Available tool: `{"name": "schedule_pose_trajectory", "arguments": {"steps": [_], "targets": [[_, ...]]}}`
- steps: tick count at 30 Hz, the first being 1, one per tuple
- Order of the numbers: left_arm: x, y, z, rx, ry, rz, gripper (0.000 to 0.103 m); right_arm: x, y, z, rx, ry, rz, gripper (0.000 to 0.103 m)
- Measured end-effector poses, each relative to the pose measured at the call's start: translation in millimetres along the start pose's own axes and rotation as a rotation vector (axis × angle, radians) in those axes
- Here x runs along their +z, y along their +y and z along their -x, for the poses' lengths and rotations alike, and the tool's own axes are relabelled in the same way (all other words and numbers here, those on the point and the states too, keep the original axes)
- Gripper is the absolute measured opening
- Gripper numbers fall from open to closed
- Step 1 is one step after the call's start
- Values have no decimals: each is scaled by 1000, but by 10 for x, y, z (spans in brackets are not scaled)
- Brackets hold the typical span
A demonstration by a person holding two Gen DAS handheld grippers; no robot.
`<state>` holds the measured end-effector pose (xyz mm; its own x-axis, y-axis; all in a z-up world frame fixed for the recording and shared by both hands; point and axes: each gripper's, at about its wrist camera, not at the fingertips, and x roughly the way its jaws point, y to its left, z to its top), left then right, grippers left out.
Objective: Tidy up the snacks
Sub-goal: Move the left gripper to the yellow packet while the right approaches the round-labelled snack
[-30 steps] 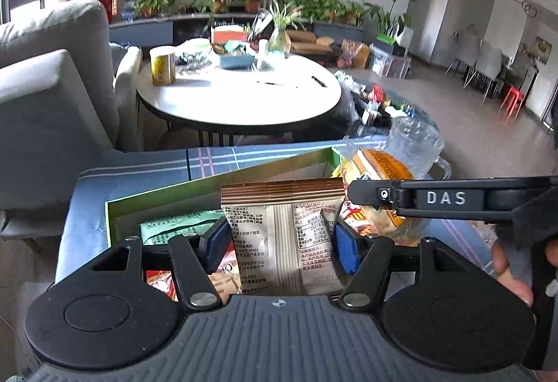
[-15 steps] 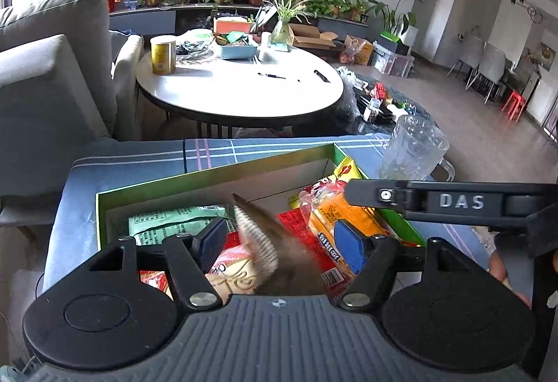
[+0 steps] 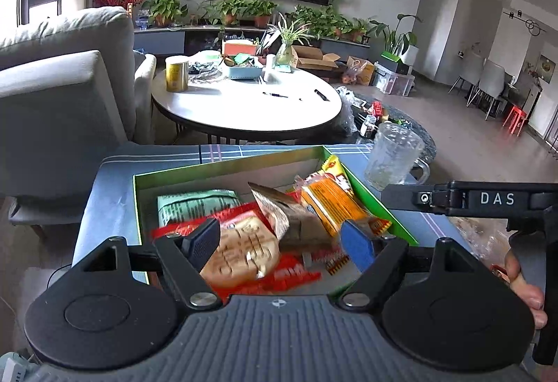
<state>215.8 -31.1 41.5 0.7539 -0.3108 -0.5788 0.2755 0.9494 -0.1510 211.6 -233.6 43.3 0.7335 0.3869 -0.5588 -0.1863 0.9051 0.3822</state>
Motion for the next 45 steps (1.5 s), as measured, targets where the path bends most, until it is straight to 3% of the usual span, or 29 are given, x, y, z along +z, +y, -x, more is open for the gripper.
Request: {"name": "schedule_pose_trajectory", "arguments": {"steps": [13, 24, 38, 41, 45], "targets": [[-570, -145, 770, -15, -58, -61, 78, -519, 112, 578, -8, -15, 13, 77], [-876, -191, 1035, -10, -50, -21, 78, -778, 281, 877, -28, -5, 76, 77], [-1273, -210, 703, -14, 109, 33, 78, -1012, 240, 858, -36, 58, 108, 77], [-1325, -185, 594, -27, 136, 79, 78, -1095, 221, 804, -36, 90, 114, 77], [-1369, -185, 360, 1, 238, 152, 78, -1162, 178, 810, -47, 104, 116, 77]]}}
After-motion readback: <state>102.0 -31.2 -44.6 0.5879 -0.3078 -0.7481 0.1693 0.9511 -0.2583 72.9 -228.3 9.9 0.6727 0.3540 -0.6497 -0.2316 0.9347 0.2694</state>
